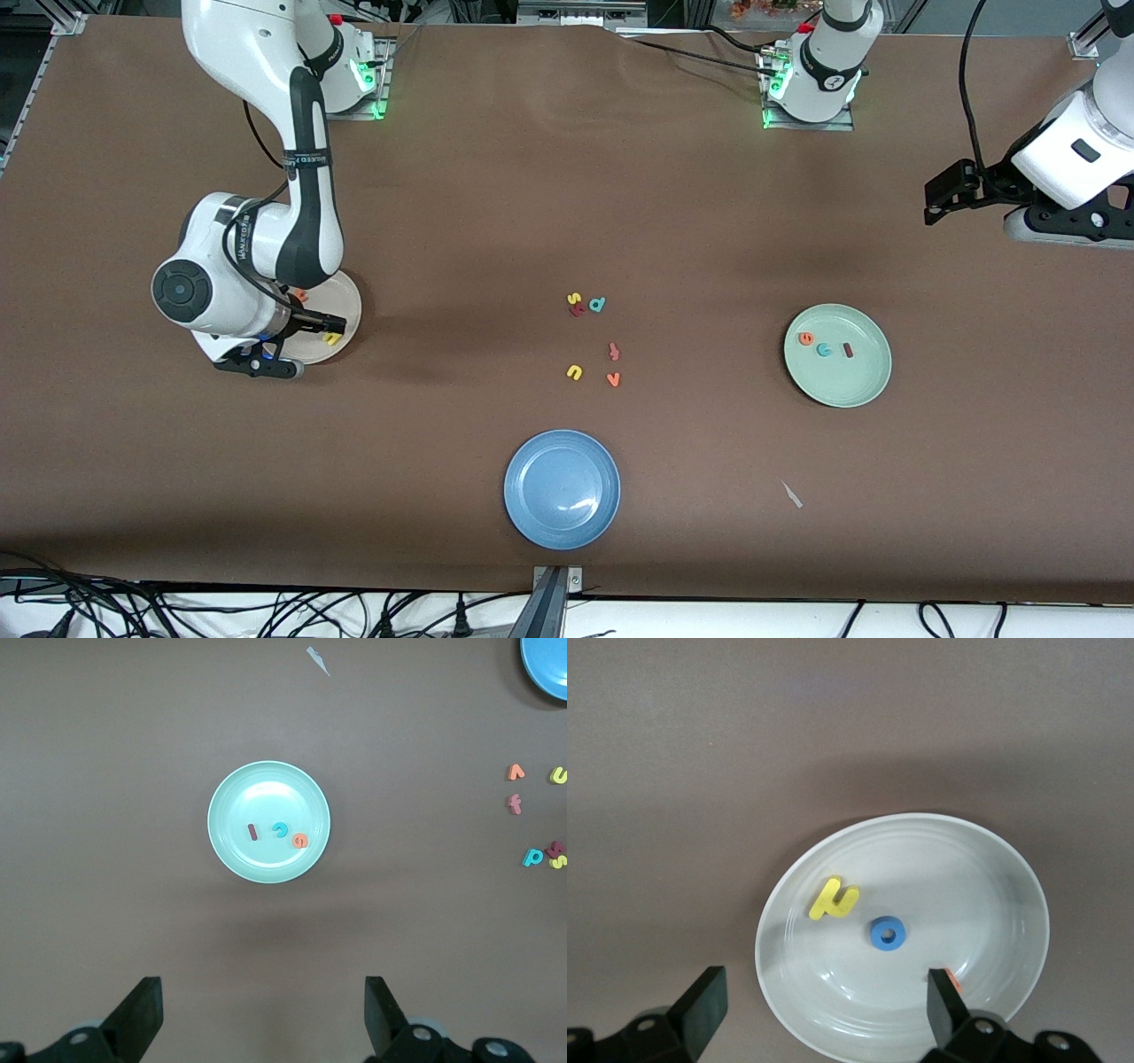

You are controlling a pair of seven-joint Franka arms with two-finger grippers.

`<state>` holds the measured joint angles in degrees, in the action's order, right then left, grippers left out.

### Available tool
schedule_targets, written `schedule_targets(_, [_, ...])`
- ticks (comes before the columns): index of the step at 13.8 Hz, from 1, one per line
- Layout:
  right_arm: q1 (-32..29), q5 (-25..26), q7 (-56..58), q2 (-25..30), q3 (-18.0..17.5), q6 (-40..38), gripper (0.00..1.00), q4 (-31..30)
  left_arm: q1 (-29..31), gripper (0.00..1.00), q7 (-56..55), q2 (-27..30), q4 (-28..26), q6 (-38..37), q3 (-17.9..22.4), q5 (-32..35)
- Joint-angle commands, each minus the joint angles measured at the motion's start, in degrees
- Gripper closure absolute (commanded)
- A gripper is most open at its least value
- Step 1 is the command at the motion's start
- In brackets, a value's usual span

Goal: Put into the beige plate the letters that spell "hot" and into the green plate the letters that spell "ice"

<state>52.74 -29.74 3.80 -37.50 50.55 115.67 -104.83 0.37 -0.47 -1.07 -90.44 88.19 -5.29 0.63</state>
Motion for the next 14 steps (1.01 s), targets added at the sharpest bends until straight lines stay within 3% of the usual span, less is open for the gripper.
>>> schedule_targets(1, [-0.36,0.21,-0.28,1.64,-0.62,-1.50,0.00,0.24,-0.37,0.00,-0.23,-0.34,1.50,-1.35,0.02,-0.98])
schedule_targets(2, [-3.32,0.99,-1.42,3.91,-3.24,-1.85,0.00,0.24,-0.37,0.00,-0.23,-0.25,1.50,-1.79,0.01,-0.98])
schedule_targets(3, [-9.17,2.48,-2.99,6.63,-9.44,-1.77,0.00,0.24,-0.37,0.00,-0.23,-0.34,1.58,-1.97,0.01,-0.98])
schedule_targets(4, [-15.85,7.28,-4.40,8.57,-16.47,-1.68,0.00,0.33,-0.37,0.00,-0.32,-0.34,1.58,-1.97,0.01,-0.98])
schedule_targets(6, [-33.83,19.14,-9.76,14.10,-35.25,-1.50,0.00,0.33,-0.28,0.00,-0.32,-0.34,1.50,-2.05,0.10,-0.98])
schedule_targets(7, [-39.85,23.28,-10.21,15.34,-42.31,-1.94,0.00,0.33,-0.28,0.00,-0.23,-0.34,1.58,-2.06,0.36,-0.98])
schedule_targets(8, [-43.56,25.59,-9.95,16.23,-45.86,-2.38,0.00,0.33,-0.28,0.00,-0.23,-0.34,1.58,-2.06,0.45,-0.98])
schedule_targets(10, [-46.67,28.32,-9.25,19.64,-48.26,-5.09,0.00,0.24,-0.28,0.00,-0.32,-0.51,1.58,-1.97,0.45,-0.98])
schedule_targets(13, [-45.28,32.63,-8.20,27.90,-47.92,-12.12,0.00,0.15,-0.19,0.00,-0.15,-0.43,1.58,-1.97,0.54,-0.89])
schedule_targets(14, [-44.40,32.29,-8.02,30.19,-46.09,-14.75,0.00,0.15,-0.19,0.00,-0.15,-0.43,1.58,-1.97,0.54,-0.98])
